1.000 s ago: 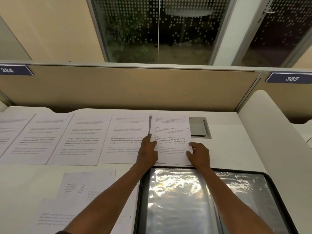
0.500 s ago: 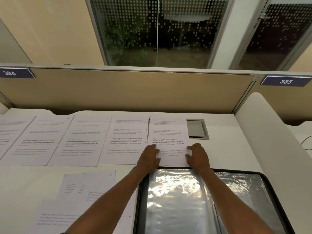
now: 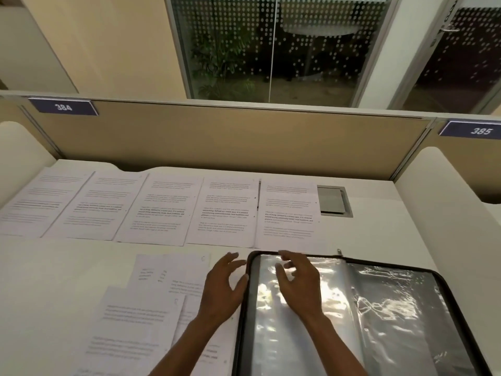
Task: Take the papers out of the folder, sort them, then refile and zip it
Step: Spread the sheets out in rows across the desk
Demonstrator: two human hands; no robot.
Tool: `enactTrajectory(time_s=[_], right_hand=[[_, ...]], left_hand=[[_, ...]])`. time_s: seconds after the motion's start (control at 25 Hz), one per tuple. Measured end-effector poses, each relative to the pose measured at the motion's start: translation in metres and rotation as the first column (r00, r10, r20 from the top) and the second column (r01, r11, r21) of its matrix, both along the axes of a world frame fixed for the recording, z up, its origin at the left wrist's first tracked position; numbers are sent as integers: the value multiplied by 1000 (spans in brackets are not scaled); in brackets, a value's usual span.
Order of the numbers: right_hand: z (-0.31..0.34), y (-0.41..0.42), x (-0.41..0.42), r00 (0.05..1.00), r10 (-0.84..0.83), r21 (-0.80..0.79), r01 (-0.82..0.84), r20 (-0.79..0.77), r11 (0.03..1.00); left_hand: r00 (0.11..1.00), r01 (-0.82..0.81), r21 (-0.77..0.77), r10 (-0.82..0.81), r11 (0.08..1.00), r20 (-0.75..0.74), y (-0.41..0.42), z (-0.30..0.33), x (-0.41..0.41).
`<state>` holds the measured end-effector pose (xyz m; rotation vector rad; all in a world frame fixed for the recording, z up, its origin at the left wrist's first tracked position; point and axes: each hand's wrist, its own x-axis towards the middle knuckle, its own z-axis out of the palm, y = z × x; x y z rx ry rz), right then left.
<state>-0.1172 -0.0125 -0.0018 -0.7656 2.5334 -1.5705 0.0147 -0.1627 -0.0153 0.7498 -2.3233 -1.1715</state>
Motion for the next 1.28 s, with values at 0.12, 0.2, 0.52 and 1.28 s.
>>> enactTrajectory(time_s=[0.12,0.2,0.52,1.28], right_hand=[[0,-9,69,983,102,19,-106,155,994],[-3,-11,105,962,142,88,-166,235,982],[-29,-39,166,972,150,471,-220,182,854],[-11,-164,97,922,315,735,-372,225,567]], left_hand=[[984,-151,-21,152,988,95,4,-2,73],[961,-241,-61,247,969,127,-4,-6,116],[862,-221,-127,254,967,438,-50,-34,231],[842,73,-155,23,985,539,-58,-55,257]])
